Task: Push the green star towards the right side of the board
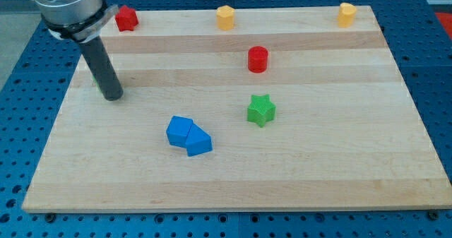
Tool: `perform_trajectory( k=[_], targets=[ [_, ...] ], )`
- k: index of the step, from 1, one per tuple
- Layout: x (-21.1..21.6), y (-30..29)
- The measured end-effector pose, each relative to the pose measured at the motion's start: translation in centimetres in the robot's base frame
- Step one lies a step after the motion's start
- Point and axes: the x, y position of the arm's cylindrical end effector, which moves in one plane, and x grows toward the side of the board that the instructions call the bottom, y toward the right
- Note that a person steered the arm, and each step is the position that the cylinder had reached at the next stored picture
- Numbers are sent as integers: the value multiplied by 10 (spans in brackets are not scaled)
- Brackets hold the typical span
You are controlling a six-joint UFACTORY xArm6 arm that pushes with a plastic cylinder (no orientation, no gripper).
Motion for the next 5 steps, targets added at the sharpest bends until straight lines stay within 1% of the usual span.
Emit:
perform_trajectory(
  k=[1, 2, 3, 5],
  targets=[
    [0, 0],
    [0, 28],
    [2, 74],
    [42, 114]
  ],
)
